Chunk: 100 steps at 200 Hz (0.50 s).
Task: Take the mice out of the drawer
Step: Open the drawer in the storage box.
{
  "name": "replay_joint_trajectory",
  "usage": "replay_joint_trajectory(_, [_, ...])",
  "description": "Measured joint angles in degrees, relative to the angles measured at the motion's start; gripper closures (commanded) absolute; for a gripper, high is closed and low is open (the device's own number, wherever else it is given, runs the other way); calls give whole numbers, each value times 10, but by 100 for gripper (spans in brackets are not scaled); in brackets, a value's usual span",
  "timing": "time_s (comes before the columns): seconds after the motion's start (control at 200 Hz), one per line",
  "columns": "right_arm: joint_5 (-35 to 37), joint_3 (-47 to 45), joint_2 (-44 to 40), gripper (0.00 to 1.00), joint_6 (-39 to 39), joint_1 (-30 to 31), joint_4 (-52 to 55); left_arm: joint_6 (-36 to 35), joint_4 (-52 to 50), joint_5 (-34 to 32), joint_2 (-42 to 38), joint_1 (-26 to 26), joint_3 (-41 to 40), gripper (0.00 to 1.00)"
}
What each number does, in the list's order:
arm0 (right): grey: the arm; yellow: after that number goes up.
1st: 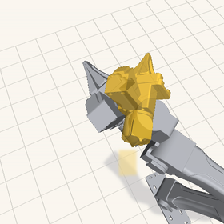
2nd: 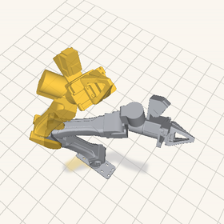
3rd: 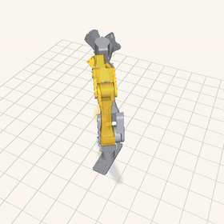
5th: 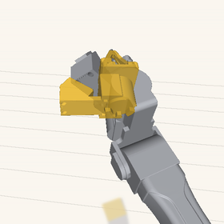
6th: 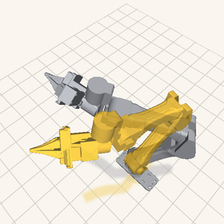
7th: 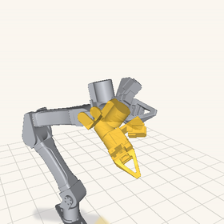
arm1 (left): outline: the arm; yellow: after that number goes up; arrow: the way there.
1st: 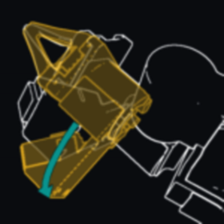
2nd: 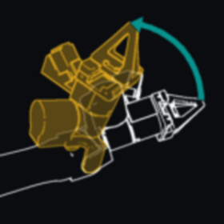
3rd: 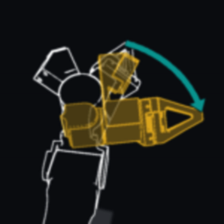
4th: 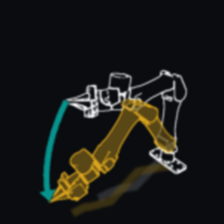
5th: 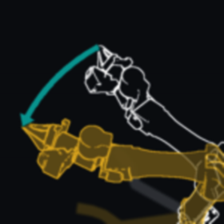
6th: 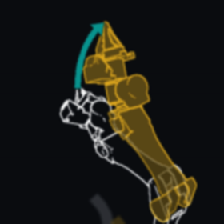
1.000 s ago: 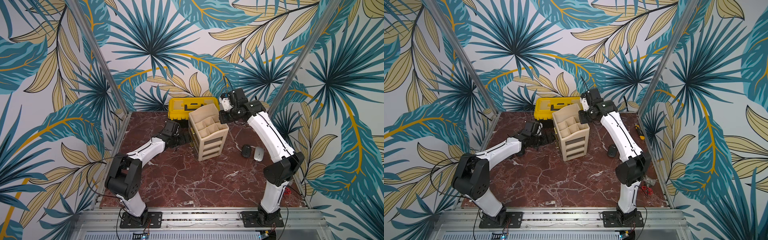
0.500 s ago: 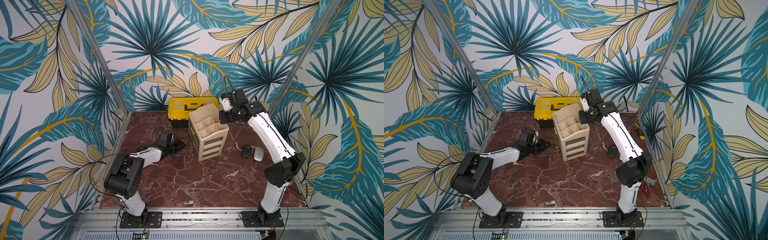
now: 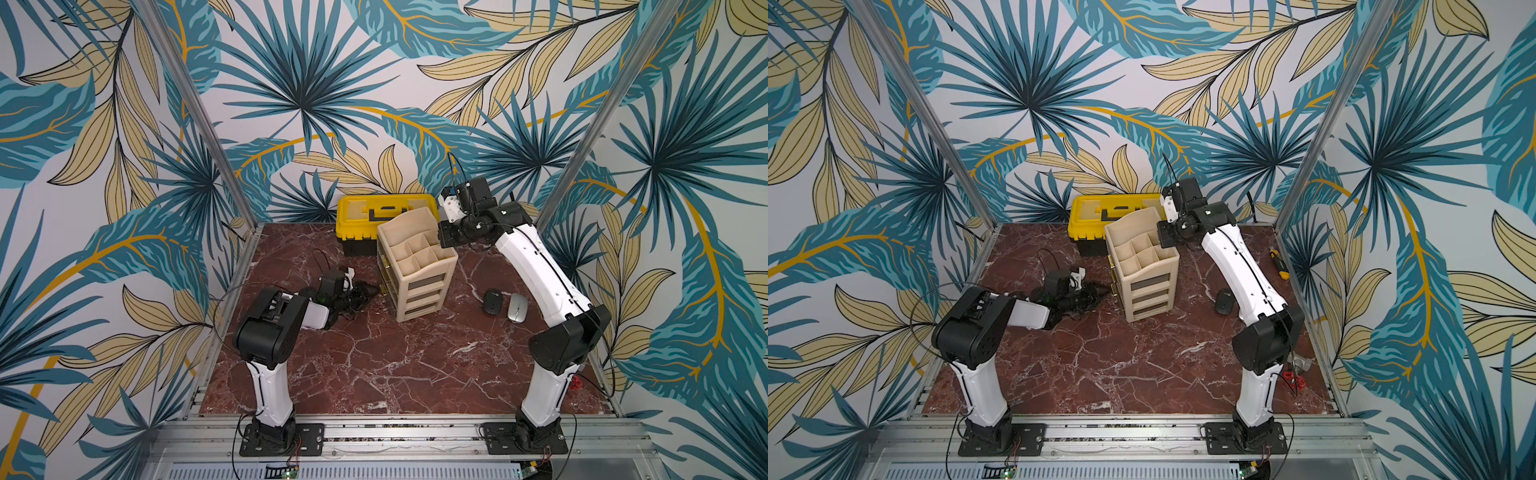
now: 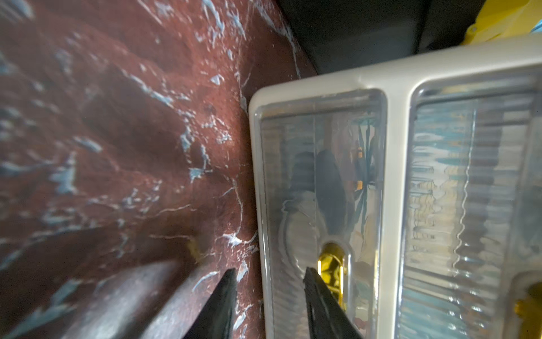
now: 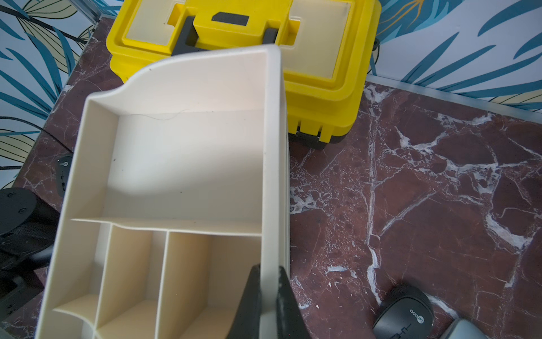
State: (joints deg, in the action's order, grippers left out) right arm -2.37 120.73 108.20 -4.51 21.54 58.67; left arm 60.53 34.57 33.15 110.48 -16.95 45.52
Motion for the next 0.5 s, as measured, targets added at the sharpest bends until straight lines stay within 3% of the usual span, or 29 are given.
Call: replay_joint_trajectory(0.501, [0,0,0,100,0,0,0,34,127,-9,19,-10,-47,56])
